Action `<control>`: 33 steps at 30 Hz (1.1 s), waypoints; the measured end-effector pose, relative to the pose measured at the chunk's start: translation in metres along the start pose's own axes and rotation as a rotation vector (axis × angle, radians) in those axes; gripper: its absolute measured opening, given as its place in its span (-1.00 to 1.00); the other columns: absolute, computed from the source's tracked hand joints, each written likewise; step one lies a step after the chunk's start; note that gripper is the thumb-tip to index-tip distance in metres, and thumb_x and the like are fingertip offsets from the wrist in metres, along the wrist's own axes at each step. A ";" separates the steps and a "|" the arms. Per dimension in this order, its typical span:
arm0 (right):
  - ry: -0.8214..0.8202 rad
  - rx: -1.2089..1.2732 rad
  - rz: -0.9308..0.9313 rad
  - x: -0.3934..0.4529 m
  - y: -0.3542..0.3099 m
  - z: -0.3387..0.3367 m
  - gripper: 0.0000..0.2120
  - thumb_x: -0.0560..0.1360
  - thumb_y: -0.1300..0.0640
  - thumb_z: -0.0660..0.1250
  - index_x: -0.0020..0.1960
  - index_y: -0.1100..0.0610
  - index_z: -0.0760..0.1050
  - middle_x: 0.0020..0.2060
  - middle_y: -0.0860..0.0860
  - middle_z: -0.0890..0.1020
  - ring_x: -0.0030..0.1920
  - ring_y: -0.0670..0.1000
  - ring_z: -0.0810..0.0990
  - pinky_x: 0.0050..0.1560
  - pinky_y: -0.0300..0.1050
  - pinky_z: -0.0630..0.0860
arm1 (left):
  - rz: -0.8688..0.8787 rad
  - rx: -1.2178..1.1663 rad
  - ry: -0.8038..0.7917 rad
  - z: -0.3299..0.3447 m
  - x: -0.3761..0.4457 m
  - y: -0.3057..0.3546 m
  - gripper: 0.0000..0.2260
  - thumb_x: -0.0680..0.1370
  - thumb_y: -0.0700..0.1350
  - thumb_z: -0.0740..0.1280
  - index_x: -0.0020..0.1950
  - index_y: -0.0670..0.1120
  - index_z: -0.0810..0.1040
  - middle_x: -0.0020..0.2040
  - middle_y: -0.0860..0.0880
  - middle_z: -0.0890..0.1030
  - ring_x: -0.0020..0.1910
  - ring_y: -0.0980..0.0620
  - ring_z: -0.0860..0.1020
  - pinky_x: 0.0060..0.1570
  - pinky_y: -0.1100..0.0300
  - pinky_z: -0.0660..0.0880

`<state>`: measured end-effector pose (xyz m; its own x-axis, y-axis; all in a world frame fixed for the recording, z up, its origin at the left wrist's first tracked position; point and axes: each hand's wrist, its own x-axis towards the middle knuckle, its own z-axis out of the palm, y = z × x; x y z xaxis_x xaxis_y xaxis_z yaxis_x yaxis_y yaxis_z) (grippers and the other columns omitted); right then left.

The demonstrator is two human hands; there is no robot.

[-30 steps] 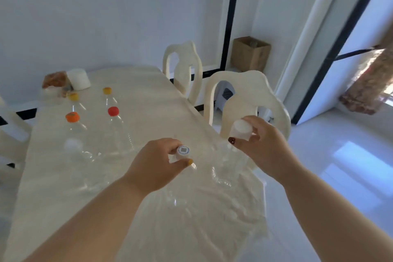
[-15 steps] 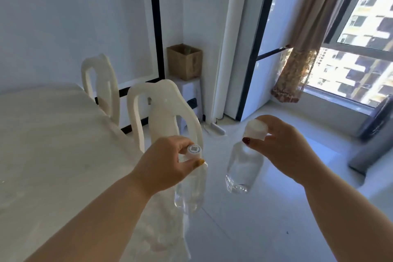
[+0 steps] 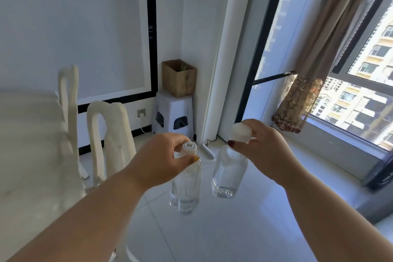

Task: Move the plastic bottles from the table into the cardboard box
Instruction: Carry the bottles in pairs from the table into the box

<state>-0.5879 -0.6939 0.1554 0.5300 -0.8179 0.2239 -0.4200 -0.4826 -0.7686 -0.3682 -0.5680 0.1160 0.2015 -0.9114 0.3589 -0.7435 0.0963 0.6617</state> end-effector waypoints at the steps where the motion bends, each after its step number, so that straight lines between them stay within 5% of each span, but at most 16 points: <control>1: -0.001 0.003 0.000 0.013 0.007 -0.005 -0.76 0.40 0.04 0.53 0.01 -0.08 0.55 -0.16 -0.08 0.70 -0.20 0.00 0.69 -0.21 -0.11 0.59 | 0.005 0.007 0.004 0.005 0.014 -0.002 -0.80 0.45 0.15 0.46 -0.03 0.07 0.68 -0.18 0.26 0.67 -0.08 0.34 0.62 -0.15 0.18 0.65; 7: -0.007 0.020 0.004 0.110 0.046 -0.017 -0.73 0.41 0.02 0.52 0.06 -0.07 0.55 -0.14 -0.12 0.70 -0.25 -0.16 0.67 -0.27 -0.26 0.48 | 0.005 0.058 -0.002 0.029 0.114 -0.027 -0.82 0.46 0.13 0.48 -0.06 0.06 0.68 -0.21 0.20 0.68 -0.12 0.28 0.63 -0.17 0.25 0.61; 12: -0.028 0.018 -0.012 0.207 0.076 -0.019 -0.76 0.41 0.03 0.52 0.03 -0.08 0.55 -0.14 -0.10 0.70 -0.16 -0.07 0.69 -0.10 -0.03 0.63 | -0.004 0.083 0.004 0.045 0.209 -0.069 -0.86 0.45 0.15 0.48 -0.12 0.12 0.65 -0.27 0.32 0.63 -0.22 0.37 0.58 -0.31 0.43 0.41; 16: -0.036 -0.005 -0.037 0.301 0.097 -0.020 -0.75 0.39 -0.01 0.52 0.02 -0.11 0.55 -0.15 -0.13 0.70 -0.16 -0.11 0.68 -0.10 -0.10 0.61 | -0.032 0.045 0.019 0.047 0.295 -0.104 -0.73 0.40 0.25 0.41 -0.10 0.08 0.67 -0.22 0.18 0.68 -0.18 0.23 0.62 -0.23 0.21 0.58; 21: -0.048 0.019 -0.053 0.408 0.115 -0.019 -0.76 0.38 -0.04 0.53 -0.04 -0.21 0.51 -0.23 -0.18 0.69 -0.23 -0.22 0.64 -0.38 -0.43 0.46 | -0.059 0.063 0.023 0.046 0.387 -0.143 -0.70 0.37 0.27 0.39 -0.07 0.11 0.66 -0.14 0.26 0.67 -0.11 0.29 0.62 -0.18 0.17 0.60; 33: -0.149 0.031 -0.161 0.683 0.175 0.020 -0.71 0.38 -0.08 0.52 0.05 -0.17 0.51 -0.15 -0.17 0.67 -0.21 -0.20 0.61 -0.37 -0.43 0.38 | -0.202 0.119 0.104 0.059 0.597 -0.248 -0.72 0.38 0.22 0.41 -0.05 0.09 0.68 -0.17 0.20 0.67 -0.09 0.22 0.61 -0.10 0.11 0.61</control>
<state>-0.2855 -1.3307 0.1618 0.6922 -0.6749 0.2557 -0.2997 -0.5911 -0.7488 -0.1009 -1.1598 0.1275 0.4131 -0.8609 0.2970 -0.7500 -0.1365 0.6472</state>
